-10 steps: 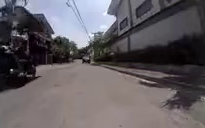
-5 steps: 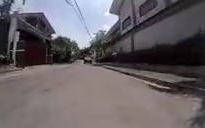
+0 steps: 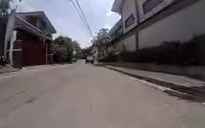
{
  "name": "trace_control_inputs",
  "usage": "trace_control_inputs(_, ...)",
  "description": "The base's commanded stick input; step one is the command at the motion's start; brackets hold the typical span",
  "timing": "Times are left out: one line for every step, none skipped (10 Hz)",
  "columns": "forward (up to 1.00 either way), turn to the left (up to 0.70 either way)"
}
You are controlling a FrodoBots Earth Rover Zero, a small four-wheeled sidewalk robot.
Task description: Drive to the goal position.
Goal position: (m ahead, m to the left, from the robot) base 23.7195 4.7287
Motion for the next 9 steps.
trace_control_inputs(1.00,0.00)
trace_control_inputs(1.00,0.00)
trace_control_inputs(1.00,0.00)
trace_control_inputs(1.00,0.00)
trace_control_inputs(1.00,0.00)
trace_control_inputs(1.00,0.00)
trace_control_inputs(1.00,0.00)
trace_control_inputs(1.00,0.00)
trace_control_inputs(1.00,0.00)
